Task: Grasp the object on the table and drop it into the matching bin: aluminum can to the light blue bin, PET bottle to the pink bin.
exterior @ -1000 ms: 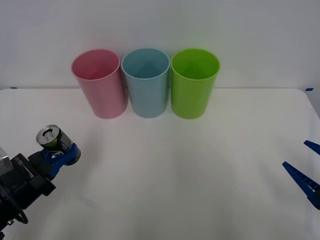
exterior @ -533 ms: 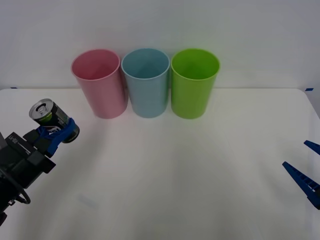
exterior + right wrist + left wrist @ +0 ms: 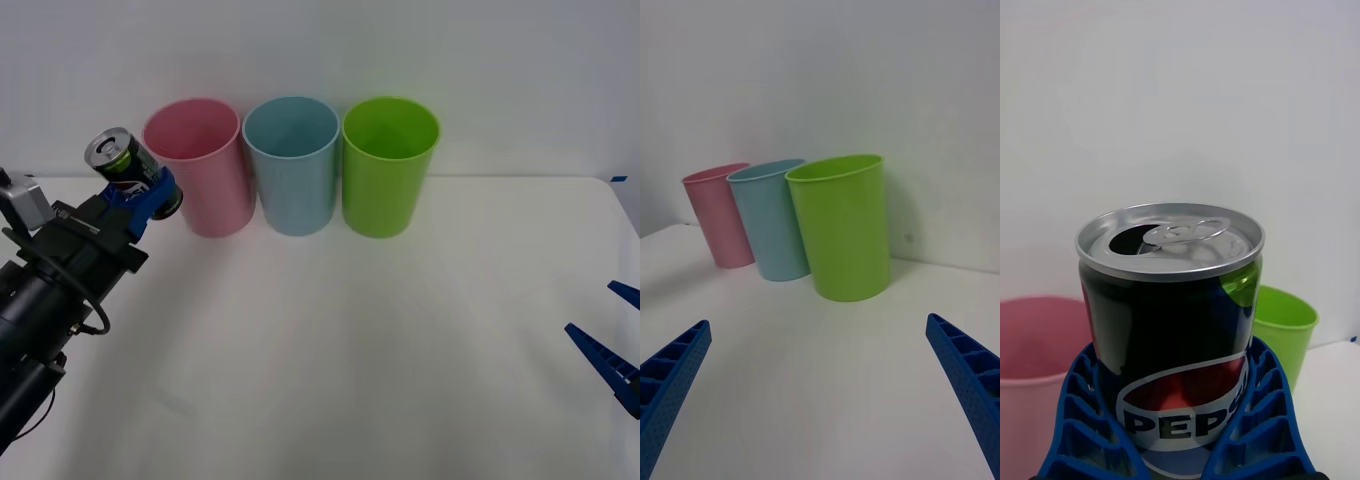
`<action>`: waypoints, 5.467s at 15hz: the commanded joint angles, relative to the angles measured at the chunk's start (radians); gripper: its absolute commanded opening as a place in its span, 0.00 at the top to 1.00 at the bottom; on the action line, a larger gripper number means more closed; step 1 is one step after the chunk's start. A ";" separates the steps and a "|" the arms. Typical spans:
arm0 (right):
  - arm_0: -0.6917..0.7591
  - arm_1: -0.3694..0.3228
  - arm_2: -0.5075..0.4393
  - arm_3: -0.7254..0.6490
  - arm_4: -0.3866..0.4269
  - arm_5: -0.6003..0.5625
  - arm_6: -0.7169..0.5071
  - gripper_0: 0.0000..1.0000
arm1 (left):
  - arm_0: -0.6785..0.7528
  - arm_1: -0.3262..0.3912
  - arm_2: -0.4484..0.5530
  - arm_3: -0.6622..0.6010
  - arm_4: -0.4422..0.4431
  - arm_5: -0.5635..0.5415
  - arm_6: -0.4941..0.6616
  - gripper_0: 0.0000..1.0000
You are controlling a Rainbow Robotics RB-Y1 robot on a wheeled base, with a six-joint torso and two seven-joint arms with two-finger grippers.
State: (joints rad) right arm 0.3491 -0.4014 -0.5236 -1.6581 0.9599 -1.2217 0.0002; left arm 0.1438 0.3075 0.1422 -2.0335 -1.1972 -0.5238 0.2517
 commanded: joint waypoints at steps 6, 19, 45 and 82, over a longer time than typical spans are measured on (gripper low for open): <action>0.000 0.000 0.000 0.000 0.000 0.000 0.000 0.00 | -0.302 0.001 -0.125 0.222 -0.091 0.096 0.014 1.00; 0.000 0.000 0.000 0.000 0.000 0.000 0.000 0.00 | -0.647 -0.093 -0.171 0.542 -0.251 0.183 -0.002 1.00; 0.000 0.000 0.000 0.000 0.000 0.000 0.000 0.00 | -0.817 -0.122 -0.167 0.714 -0.343 0.229 -0.003 0.00; 0.000 0.000 0.000 0.000 0.000 0.000 0.000 0.00 | -0.108 0.157 0.039 0.231 0.162 0.007 -0.066 0.00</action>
State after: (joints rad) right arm 0.3491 -0.4014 -0.5236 -1.6581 0.9599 -1.2217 0.0000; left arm 0.0195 0.4641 0.1671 -1.8020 -1.0377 -0.4960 0.1894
